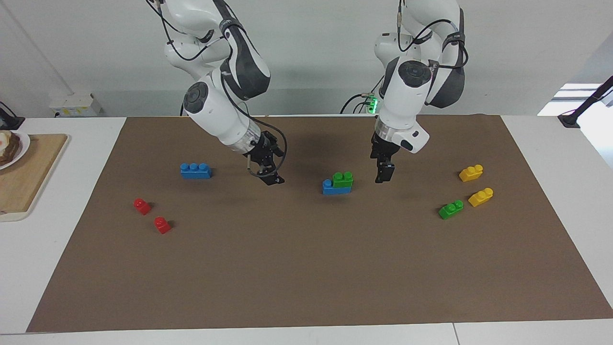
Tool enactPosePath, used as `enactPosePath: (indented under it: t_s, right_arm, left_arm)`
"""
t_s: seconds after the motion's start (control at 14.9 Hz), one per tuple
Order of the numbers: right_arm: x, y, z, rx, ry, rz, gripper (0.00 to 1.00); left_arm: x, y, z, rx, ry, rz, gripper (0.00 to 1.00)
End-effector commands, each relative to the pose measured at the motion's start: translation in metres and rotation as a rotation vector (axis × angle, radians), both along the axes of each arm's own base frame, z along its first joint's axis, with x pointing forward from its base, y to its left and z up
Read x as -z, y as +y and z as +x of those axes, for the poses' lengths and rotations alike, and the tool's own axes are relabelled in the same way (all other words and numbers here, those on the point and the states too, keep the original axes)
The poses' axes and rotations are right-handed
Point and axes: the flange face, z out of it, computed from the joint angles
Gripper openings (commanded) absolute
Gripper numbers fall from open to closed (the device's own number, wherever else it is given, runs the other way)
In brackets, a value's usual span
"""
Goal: Remove green block with left arm and hold with right
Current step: 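Reach the left gripper to green while the right gripper reaches blue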
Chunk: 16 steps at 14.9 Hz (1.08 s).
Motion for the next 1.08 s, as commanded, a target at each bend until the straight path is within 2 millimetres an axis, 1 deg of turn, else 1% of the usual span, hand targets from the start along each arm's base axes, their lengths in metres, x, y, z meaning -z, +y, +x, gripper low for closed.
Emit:
enactPosePath:
  t_s: [0.0, 0.07, 0.27, 0.4, 0.47, 0.54, 0.6, 0.67, 0.74, 0.81, 0.87, 1.01]
  right_arm:
    - [0.023, 0.019, -0.008, 0.031, -0.02, 0.004, 1.0]
    - [0.025, 0.024, -0.007, 0.028, -0.024, 0.003, 1.0]
    - [0.033, 0.048, -0.012, 0.013, -0.058, 0.0, 1.0]
    - [0.047, 0.064, -0.013, 0.0, -0.066, -0.008, 1.0]
    - [0.055, 0.071, -0.012, 0.006, -0.081, -0.01, 1.0]
    - [0.065, 0.074, -0.01, 0.019, -0.087, -0.012, 1.0]
    - [0.073, 0.077, -0.009, 0.037, -0.085, -0.003, 1.0]
    - [0.077, 0.084, -0.007, 0.046, -0.096, 0.004, 1.0]
    - [0.081, 0.098, -0.009, 0.038, -0.101, 0.01, 1.0]
    - [0.089, 0.105, -0.011, 0.04, -0.105, 0.009, 1.0]
    - [0.096, 0.106, -0.008, 0.053, -0.123, 0.005, 1.0]
    - [0.107, 0.121, -0.017, 0.037, -0.13, -0.001, 1.0]
  left_arm:
    - [0.011, 0.001, -0.007, -0.037, -0.016, -0.016, 1.0]
    - [0.012, 0.0, -0.007, -0.054, -0.02, -0.019, 1.0]
    - [0.013, -0.007, -0.009, -0.064, -0.024, -0.023, 1.0]
    - [0.022, -0.014, -0.01, -0.083, -0.018, -0.023, 1.0]
    - [0.025, -0.024, -0.013, -0.072, -0.018, -0.024, 1.0]
    - [0.029, -0.03, -0.015, -0.077, -0.019, -0.026, 1.0]
    - [0.03, -0.032, -0.015, -0.082, -0.02, -0.027, 1.0]
    - [0.031, -0.032, -0.015, -0.083, -0.017, -0.026, 1.0]
    - [0.031, -0.035, -0.017, -0.077, -0.017, -0.026, 1.0]
    - [0.031, -0.038, -0.019, -0.071, -0.017, -0.026, 1.0]
    - [0.031, -0.039, -0.019, -0.068, -0.017, -0.026, 1.0]
    - [0.031, -0.039, -0.019, -0.068, -0.017, -0.026, 1.0]
